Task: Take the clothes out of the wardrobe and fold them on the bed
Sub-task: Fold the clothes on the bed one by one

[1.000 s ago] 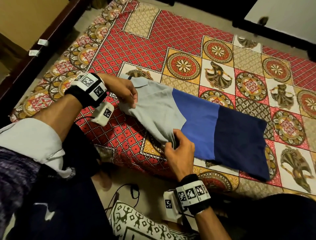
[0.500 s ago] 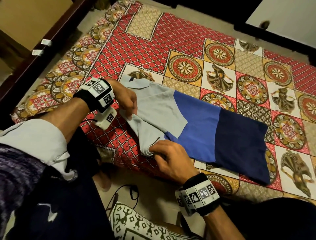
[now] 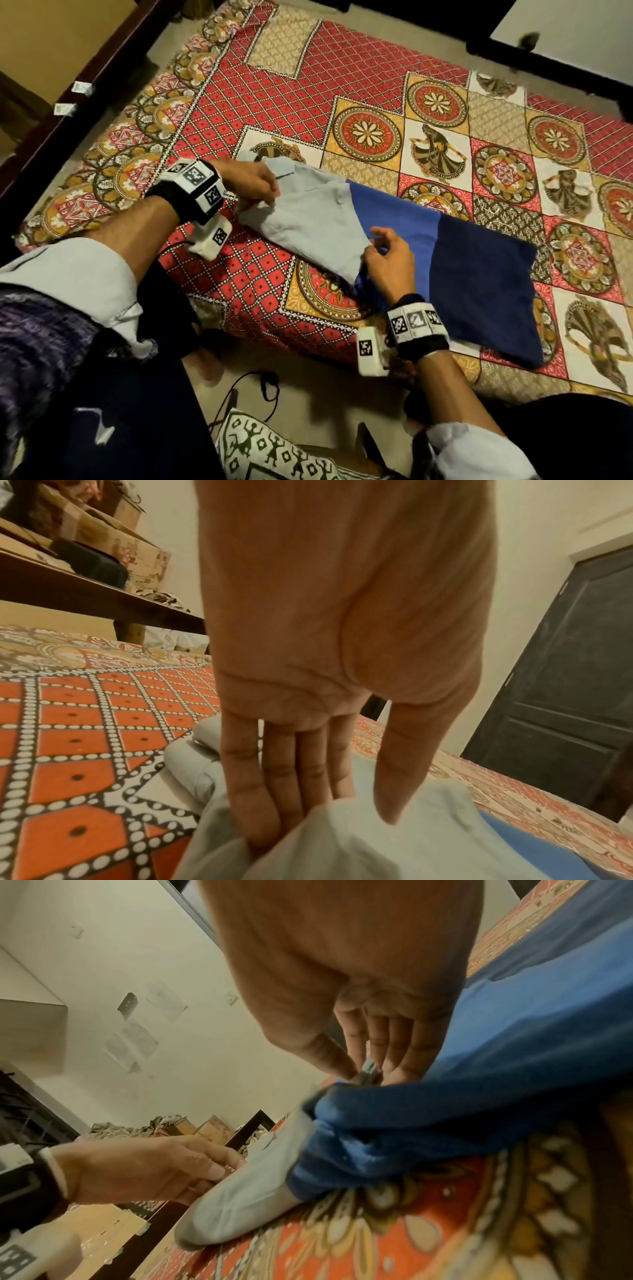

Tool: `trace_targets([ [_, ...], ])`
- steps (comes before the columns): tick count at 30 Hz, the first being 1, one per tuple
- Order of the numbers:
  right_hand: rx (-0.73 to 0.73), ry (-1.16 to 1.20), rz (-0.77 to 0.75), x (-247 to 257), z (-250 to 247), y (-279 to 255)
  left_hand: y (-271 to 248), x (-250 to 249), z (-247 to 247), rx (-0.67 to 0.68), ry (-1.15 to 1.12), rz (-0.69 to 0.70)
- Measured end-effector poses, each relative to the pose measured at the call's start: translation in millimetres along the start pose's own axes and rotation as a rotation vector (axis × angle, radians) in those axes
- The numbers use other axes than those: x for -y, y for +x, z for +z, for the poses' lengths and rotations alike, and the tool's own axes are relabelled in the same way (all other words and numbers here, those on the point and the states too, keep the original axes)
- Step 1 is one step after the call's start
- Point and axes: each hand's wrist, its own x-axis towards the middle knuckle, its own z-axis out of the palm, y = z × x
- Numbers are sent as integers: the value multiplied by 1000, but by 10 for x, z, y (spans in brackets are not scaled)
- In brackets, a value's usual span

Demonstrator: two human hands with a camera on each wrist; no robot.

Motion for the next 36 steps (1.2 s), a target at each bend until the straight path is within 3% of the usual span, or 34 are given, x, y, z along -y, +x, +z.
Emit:
trace_targets([
  [6, -167, -16, -93, -30, 123, -187, 55, -3, 86, -51, 143, 12],
  [11, -296, -210, -360, -23, 162, -221, 75, 21, 130, -131, 307, -25],
  [13, -325, -302, -510, -15, 189, -279, 57, -50, 175, -257, 414, 71],
  [15, -223, -397, -596, -40, 239, -341, 56, -142, 294, -399, 440, 300],
  [17, -11, -528, -545, -100, 295, -388, 105, -242, 495, -428, 469, 526],
  [18, 85, -596, -486, -155, 312, -406, 152, -291, 606, -386, 542, 566],
  [19, 147, -649, -442, -220, 315, -422, 197, -332, 717, -326, 635, 548],
  [22, 202, -709, -428, -336, 267, -443, 267, -305, 816, -217, 752, 321],
  [25, 241, -696, -408, -332, 208, -468, 210, -277, 666, -273, 675, 188],
  [28, 280, -702, -409, -360, 163, -509, 198, -278, 752, -391, 703, 244],
  [32, 202, -564, -328, -421, -210, -436, 203, -492, 1165, -470, 683, 562],
  [34, 86, -593, -222, -602, -562, -324, 251, -572, 1327, -390, 674, 533],
  [36, -6, -627, -24, -969, -966, -200, 319, -555, 1415, -324, 692, 443],
])
